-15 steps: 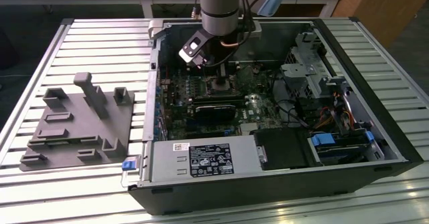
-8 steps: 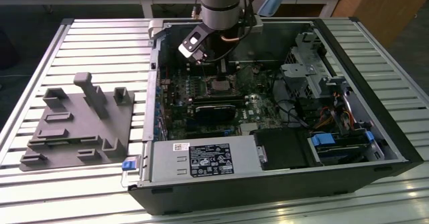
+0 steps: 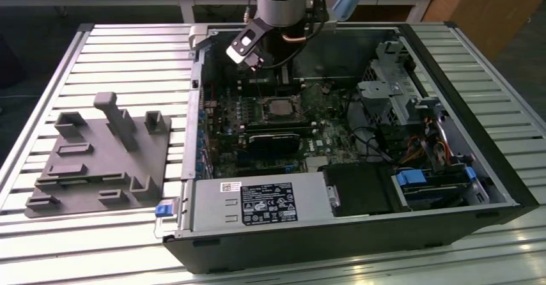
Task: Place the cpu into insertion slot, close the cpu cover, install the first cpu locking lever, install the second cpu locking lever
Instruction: 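Place the cpu into insertion slot, then close the cpu cover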
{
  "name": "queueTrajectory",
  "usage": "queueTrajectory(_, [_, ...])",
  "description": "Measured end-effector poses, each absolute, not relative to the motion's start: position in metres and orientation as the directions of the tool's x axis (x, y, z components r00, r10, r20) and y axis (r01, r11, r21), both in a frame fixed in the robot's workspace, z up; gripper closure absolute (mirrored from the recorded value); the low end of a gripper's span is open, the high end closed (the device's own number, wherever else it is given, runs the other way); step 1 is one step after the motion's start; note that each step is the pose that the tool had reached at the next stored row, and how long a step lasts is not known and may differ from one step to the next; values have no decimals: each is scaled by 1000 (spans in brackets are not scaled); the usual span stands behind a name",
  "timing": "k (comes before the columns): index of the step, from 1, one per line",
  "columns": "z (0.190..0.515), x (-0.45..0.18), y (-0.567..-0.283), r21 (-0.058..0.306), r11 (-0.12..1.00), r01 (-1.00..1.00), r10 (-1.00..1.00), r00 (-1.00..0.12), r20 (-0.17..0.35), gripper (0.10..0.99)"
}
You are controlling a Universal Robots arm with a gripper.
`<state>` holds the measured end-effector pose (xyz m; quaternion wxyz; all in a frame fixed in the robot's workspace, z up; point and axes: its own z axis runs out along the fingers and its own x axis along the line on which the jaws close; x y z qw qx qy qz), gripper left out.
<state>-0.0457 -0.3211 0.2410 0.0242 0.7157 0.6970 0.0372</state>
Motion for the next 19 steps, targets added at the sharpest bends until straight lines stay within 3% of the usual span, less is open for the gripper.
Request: queueTrajectory(19, [247,-46,-321,87,-27,996,999,26,19,980])
